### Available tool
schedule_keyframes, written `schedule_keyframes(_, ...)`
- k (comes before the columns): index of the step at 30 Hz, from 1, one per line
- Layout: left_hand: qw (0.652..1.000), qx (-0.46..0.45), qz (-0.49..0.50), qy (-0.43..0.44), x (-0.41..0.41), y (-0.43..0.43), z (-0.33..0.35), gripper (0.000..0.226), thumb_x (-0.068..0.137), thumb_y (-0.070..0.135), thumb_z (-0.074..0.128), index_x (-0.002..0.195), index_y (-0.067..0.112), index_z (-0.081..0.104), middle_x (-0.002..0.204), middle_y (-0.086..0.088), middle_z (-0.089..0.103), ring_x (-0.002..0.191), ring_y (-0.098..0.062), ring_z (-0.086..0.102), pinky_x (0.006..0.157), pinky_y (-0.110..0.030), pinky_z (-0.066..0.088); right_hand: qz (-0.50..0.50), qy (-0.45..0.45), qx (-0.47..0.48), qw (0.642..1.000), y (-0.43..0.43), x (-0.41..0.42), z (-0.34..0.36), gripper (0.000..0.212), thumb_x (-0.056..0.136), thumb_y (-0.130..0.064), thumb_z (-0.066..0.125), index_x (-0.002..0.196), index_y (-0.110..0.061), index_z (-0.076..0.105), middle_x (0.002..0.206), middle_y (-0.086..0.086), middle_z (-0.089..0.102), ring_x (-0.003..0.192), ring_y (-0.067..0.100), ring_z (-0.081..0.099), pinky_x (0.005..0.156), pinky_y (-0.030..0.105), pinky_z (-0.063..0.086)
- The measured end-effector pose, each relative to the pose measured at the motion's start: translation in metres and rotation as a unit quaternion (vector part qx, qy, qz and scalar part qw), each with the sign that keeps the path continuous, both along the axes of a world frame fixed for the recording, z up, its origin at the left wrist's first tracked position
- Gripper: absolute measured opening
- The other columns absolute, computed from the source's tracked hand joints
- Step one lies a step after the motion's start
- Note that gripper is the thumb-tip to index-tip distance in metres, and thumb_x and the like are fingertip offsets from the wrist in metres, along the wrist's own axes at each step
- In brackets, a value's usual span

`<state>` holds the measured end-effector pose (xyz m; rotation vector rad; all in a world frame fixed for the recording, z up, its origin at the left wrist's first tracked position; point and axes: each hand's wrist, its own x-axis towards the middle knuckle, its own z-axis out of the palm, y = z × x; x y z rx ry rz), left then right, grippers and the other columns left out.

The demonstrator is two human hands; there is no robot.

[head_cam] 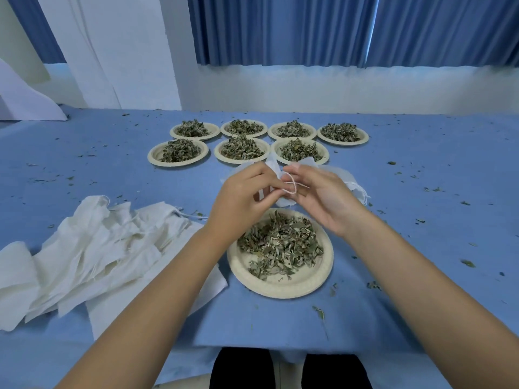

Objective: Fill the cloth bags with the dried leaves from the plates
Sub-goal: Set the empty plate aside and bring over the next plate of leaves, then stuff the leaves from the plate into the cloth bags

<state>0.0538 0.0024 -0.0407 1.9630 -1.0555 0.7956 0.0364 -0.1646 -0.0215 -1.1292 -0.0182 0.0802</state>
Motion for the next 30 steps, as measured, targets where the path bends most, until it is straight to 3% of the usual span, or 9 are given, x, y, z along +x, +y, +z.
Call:
schedule_keyframes(5, 1.0, -0.011, -0.026, 0.006, 0.014, 0.0, -0.008, 0.008, 0.081, 0.003, 0.076, 0.088, 0.007, 0.076, 0.084, -0.004, 0.063, 0.065, -0.009, 0.056, 0.059, -0.023, 0.048, 0.071, 0.005, -0.083, 0.994, -0.002, 0.012, -0.007, 0.018, 0.09, -0.006, 0.06, 0.104, 0.006, 0.061, 0.092, 0.016, 0.069, 0.085, 0.019, 0.068, 0.07, 0.021, 0.055)
schedule_keyframes(9, 0.993, -0.084, -0.053, 0.064, 0.012, 0.001, -0.012, 0.004, 0.08, 0.01, 0.078, 0.085, 0.009, 0.077, 0.082, 0.0, 0.069, 0.07, -0.007, 0.061, 0.063, -0.02, 0.05, 0.028, 0.002, -0.088, 0.996, 0.001, 0.02, -0.011, 0.009, 0.088, 0.004, 0.058, 0.096, 0.003, 0.063, 0.09, 0.016, 0.067, 0.084, 0.02, 0.066, 0.076, 0.024, 0.058)
schedule_keyframes(12, 0.957, -0.194, -0.077, 0.204, 0.009, 0.005, -0.01, 0.004, 0.079, 0.02, 0.076, 0.081, 0.021, 0.078, 0.08, 0.008, 0.072, 0.067, -0.008, 0.063, 0.056, -0.024, 0.052, 0.013, -0.019, -0.083, 0.996, 0.003, 0.022, -0.013, 0.009, 0.084, 0.006, 0.061, 0.089, -0.001, 0.063, 0.075, 0.008, 0.067, 0.069, 0.013, 0.064, 0.07, 0.017, 0.056)
schedule_keyframes(15, 0.911, -0.267, -0.128, 0.287, 0.012, 0.012, -0.005, 0.009, 0.08, 0.013, 0.073, 0.076, 0.021, 0.076, 0.083, 0.002, 0.072, 0.06, -0.01, 0.058, 0.053, -0.021, 0.048, 0.02, -0.01, -0.042, 0.999, 0.003, 0.022, -0.016, 0.011, 0.083, 0.008, 0.06, 0.088, -0.002, 0.061, 0.068, 0.004, 0.068, 0.065, 0.013, 0.066, 0.066, 0.016, 0.054)
schedule_keyframes(20, 0.908, -0.223, -0.146, 0.323, 0.01, 0.012, -0.006, 0.006, 0.078, 0.026, 0.073, 0.073, 0.026, 0.071, 0.056, 0.007, 0.06, 0.044, -0.011, 0.049, 0.049, -0.019, 0.045, 0.04, 0.034, 0.051, 0.997, 0.001, 0.022, -0.019, 0.017, 0.077, 0.007, 0.06, 0.093, 0.001, 0.059, 0.077, 0.01, 0.068, 0.07, 0.016, 0.065, 0.068, 0.02, 0.055)
schedule_keyframes(25, 0.863, -0.323, -0.196, 0.335, 0.009, 0.016, -0.002, 0.014, 0.074, 0.037, 0.079, 0.075, 0.023, 0.078, 0.06, 0.009, 0.061, 0.044, -0.006, 0.045, 0.044, -0.015, 0.039, 0.033, 0.026, 0.016, 0.999, -0.001, 0.019, -0.022, 0.017, 0.086, 0.01, 0.054, 0.102, 0.006, 0.058, 0.085, 0.017, 0.069, 0.079, 0.022, 0.067, 0.074, 0.024, 0.057)
schedule_keyframes(29, 0.797, -0.444, -0.093, 0.399, 0.014, 0.017, 0.002, 0.007, 0.079, 0.019, 0.076, 0.073, 0.021, 0.08, 0.067, 0.003, 0.066, 0.048, -0.005, 0.046, 0.049, -0.014, 0.041, 0.032, -0.028, -0.097, 0.994, 0.001, 0.013, -0.018, 0.016, 0.085, 0.01, 0.058, 0.096, 0.0, 0.062, 0.078, 0.008, 0.069, 0.071, 0.016, 0.067, 0.073, 0.022, 0.056)
schedule_keyframes(30, 0.798, -0.434, -0.041, 0.415, 0.015, 0.016, 0.001, 0.01, 0.08, 0.015, 0.075, 0.072, 0.02, 0.079, 0.064, 0.001, 0.066, 0.048, -0.005, 0.047, 0.049, -0.015, 0.043, 0.024, -0.056, -0.149, 0.987, 0.003, 0.011, -0.017, 0.018, 0.084, 0.011, 0.059, 0.091, -0.005, 0.064, 0.074, 0.004, 0.068, 0.068, 0.014, 0.066, 0.072, 0.021, 0.056)
